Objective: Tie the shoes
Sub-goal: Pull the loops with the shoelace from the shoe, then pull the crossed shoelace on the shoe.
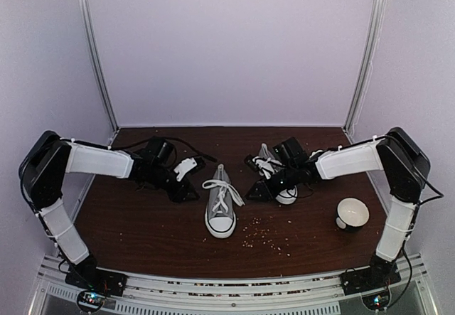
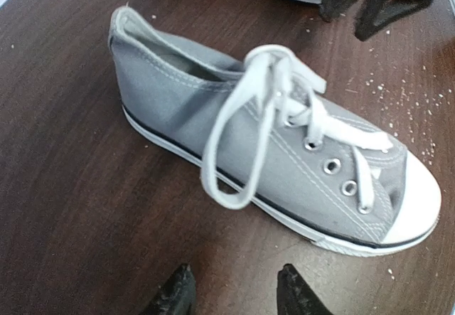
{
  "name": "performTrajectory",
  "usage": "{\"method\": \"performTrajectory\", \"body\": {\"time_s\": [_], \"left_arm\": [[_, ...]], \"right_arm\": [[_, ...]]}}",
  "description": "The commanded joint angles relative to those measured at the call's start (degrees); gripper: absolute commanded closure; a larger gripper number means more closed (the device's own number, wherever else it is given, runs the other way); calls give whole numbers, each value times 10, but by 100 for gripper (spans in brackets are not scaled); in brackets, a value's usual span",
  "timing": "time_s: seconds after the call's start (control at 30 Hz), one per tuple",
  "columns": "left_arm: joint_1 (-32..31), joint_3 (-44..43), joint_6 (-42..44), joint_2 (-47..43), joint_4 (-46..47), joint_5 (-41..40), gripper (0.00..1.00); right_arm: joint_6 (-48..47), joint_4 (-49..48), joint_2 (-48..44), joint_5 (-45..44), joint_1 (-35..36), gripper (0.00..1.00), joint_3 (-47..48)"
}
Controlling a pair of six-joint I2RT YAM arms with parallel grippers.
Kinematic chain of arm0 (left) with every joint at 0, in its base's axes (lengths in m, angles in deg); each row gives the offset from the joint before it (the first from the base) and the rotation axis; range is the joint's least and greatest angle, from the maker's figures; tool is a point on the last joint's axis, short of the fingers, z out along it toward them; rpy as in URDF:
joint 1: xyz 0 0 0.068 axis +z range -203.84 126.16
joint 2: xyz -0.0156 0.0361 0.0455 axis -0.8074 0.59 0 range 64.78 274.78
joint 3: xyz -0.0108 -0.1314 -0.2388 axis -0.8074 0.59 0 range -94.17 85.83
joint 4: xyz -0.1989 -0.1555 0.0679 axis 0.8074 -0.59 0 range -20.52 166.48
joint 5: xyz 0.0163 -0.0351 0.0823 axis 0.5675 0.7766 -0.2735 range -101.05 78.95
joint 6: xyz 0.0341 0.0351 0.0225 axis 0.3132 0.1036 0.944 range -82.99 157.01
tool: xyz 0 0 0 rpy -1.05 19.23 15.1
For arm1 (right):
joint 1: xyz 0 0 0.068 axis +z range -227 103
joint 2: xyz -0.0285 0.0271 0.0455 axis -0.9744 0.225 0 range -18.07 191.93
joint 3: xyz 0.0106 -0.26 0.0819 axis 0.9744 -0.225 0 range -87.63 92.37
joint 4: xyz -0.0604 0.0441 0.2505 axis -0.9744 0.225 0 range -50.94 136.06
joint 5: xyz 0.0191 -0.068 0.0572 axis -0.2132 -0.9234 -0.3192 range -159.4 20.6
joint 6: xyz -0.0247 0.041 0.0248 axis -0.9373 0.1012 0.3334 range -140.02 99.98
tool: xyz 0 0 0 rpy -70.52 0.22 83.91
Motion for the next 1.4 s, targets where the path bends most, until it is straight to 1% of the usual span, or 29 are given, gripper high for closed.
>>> {"method": "performTrajectory", "body": {"time_s": [0.0, 0.03, 0.1, 0.17, 0.27, 0.3, 0.37, 0.43, 0.53, 0.67, 0.8, 0.9, 0.97, 1.03, 1.17, 1.37], "left_arm": [[-29, 30, 73, -71, 17, -7, 62], [-44, 21, 87, -76, 9, -13, 67], [-62, -17, 101, -68, -18, 0, 75], [-67, -62, 106, -46, -40, 23, 76], [-67, -104, 119, -10, -66, 29, 75], [-67, -150, 148, 36, -135, 35, 75], [-67, -165, 161, 56, -160, 29, 76], [-67, -173, 169, 68, -182, 24, 81], [-67, -174, 182, 68, -197, 44, 84], [-64, -178, 193, 77, -208, 60, 84], [-49, -176, 156, 95, -166, 19, 79], [-32, -172, 127, 98, -128, 8, 77], [-27, -179, 125, 103, -125, 9, 75], [-27, -190, 126, 107, -125, 22, 75], [-28, -203, 126, 110, -118, 86, 73], [-27, -233, 128, 118, -133, 107, 69]], "right_arm": [[-5, 10, -28, -12, -9, 68, -13], [-2, 5, -26, -11, -9, 68, -13], [4, -2, -22, -3, -9, 68, -8], [13, -14, -20, 1, -9, 68, -10], [24, -29, -20, 4, -9, 68, -14], [26, -34, -21, 4, -9, 69, -17], [26, -35, -23, 2, -9, 69, -20], [26, -37, -25, 1, -9, 69, -23], [24, -36, -28, 1, -9, 69, -23], [24, -34, -28, 0, -9, 69, -20], [24, -33, -32, 1, -9, 69, -21], [23, -30, -36, -2, -9, 69, -21], [22, -29, -38, -3, -9, 69, -22], [22, -29, -36, -5, -9, 69, -21], [26, -29, -33, -5, -9, 70, -19], [28, -32, -34, -8, -9, 71, -18]]}}
